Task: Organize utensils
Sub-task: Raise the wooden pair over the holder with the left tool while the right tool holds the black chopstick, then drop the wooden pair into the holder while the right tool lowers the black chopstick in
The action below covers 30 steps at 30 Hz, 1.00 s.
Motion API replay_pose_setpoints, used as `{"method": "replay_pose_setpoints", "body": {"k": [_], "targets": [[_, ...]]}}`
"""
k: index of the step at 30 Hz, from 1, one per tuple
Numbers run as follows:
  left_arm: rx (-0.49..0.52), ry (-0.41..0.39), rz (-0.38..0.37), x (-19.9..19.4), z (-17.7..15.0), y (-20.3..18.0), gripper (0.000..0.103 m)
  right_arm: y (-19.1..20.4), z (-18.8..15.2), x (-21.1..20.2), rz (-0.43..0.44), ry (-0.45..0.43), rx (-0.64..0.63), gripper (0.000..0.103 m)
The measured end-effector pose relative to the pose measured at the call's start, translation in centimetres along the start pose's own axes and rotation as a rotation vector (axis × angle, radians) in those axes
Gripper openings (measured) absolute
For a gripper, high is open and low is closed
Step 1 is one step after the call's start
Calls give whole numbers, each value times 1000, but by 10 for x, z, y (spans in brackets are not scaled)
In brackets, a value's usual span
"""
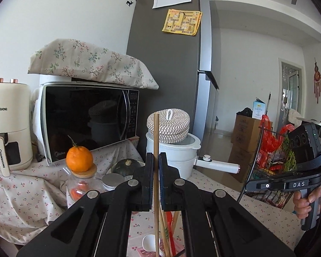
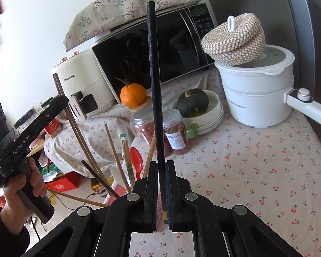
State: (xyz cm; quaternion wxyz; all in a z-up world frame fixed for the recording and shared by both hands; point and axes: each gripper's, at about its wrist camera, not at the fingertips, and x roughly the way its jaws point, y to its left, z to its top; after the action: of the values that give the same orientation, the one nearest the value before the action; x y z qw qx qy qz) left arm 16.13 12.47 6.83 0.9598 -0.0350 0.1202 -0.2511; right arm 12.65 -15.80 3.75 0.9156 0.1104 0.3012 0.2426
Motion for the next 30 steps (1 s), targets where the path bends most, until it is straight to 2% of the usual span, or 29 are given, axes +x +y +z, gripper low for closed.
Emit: {"method": "replay_pose_setpoints", "body": {"k": [9,14,17,19,21,22,26,30], "targets": [[-7,60,-3,5,-2,-2,5,15,3,2,47,-38,-17,5],[-35,89,19,0,-1,-6,6,26,4,6,83,-59,-31,5],[-55,113,40,-7,-1,-10,10,32,3,13,104,-65,-34,5],[-64,127,54,-15,-1,-13,18,36,1,19,111,-69,-40,5],[-71,135,61,-24,-2,-18,35,40,0,24,115,-77,-48,5],[-74,138,67,-30,-3,-20,38,41,0,28,118,-76,-53,5],[-94,169,86,-46,-6,-29,43,46,-5,43,103,-51,-68,5],[-119,197,115,-59,-11,-37,56,40,-10,55,118,-20,-37,11]]}}
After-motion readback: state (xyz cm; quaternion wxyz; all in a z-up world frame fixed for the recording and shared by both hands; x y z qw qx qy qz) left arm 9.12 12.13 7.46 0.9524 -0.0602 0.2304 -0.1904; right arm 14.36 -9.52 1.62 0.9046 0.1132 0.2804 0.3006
